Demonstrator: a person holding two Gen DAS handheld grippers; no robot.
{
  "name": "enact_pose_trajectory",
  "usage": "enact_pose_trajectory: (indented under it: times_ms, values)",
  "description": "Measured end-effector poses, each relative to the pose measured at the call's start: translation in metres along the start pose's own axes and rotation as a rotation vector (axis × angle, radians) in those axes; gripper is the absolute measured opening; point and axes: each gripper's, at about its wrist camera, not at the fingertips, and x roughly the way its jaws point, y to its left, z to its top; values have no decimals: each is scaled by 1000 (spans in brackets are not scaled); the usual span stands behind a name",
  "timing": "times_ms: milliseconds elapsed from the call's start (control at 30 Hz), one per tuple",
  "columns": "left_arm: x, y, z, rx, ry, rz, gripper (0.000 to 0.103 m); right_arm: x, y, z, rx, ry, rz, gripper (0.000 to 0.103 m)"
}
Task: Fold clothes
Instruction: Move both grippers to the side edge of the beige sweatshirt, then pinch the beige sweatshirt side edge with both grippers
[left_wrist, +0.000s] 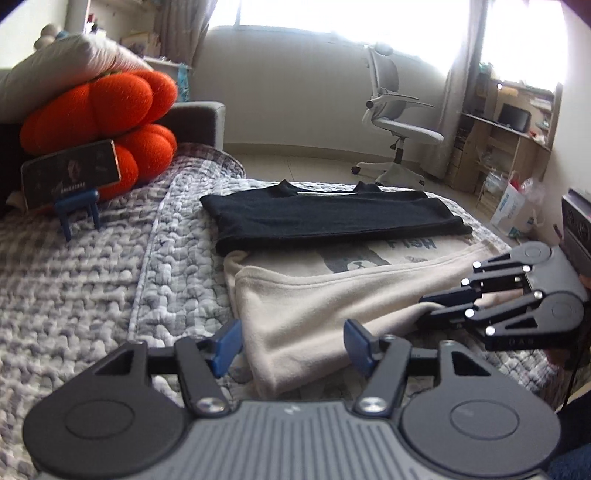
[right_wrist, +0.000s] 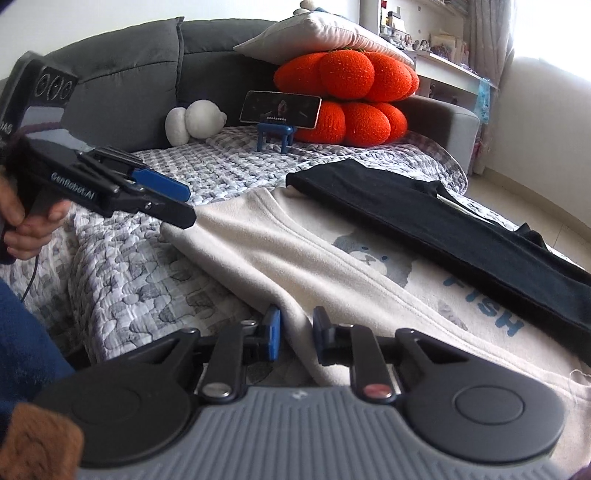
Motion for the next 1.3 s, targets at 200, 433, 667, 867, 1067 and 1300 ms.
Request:
enact_pose_trajectory:
  times_ms: [200,433,667,867,1067,1300]
  values:
    - [-1,-14,-1,174,-11,-28,73,1,-15,9,95,-5,20,19]
    - [19,-33,-3,328,9,-19,78,2,-25,15,148,-15,31,19]
    - [41,-34,1,369,71,45,35,-1,-26,13,148,-22,37,20]
    - [42,-27,3,307,76,57,16,-2,-25,9,132,-24,40,22]
    - [42,-26,4,273,73,65,12,-12,-17,-4,60,1,9,36]
    - [41,-23,5,241,70,67,12,-40,-26,-30,-20,61,-143,40]
